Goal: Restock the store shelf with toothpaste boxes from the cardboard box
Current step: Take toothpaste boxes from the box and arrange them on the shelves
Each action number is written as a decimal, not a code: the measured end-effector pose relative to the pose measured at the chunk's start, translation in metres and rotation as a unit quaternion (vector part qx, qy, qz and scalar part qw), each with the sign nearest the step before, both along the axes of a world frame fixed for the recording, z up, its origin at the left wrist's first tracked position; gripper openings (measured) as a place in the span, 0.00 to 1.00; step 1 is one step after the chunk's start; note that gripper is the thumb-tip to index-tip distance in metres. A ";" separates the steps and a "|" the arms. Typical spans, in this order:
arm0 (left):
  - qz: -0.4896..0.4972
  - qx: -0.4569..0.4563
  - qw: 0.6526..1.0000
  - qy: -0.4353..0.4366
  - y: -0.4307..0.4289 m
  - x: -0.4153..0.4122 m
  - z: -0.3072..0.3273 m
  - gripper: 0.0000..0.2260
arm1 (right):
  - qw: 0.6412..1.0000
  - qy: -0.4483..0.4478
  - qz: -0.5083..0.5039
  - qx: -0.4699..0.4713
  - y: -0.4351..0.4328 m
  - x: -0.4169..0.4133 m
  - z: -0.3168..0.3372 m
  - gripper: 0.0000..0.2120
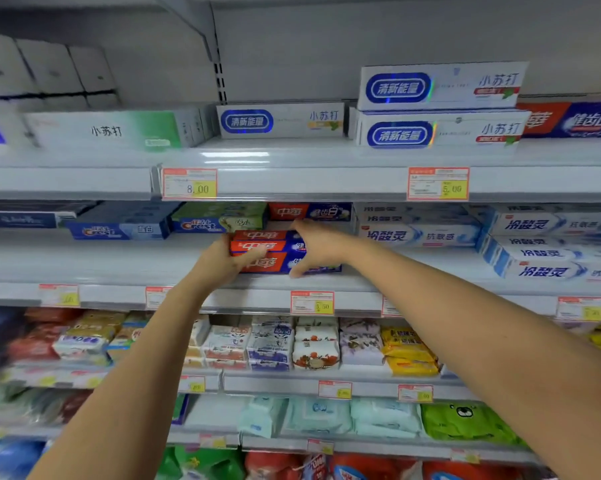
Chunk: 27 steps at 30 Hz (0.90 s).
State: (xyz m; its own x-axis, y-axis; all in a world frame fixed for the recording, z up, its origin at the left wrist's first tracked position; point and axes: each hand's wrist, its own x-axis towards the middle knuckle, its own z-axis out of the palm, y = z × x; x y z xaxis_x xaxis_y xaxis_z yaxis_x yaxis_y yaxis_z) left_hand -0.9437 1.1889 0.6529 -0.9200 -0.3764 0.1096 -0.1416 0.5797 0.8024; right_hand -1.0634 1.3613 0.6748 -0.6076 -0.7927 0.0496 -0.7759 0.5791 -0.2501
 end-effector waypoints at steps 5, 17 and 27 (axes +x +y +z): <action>0.009 -0.077 0.996 0.038 -0.025 -0.017 0.000 0.25 | 1.000 -0.009 -0.022 0.000 -0.003 -0.009 0.000 0.41; 0.012 -0.295 0.944 -0.146 -0.069 -0.057 -0.031 0.26 | 0.996 -0.038 -0.063 -0.050 -0.003 -0.044 0.004 0.40; -0.018 -0.342 0.919 -0.194 -0.066 -0.056 -0.027 0.23 | 0.991 -0.078 -0.071 -0.079 -0.012 -0.076 -0.003 0.40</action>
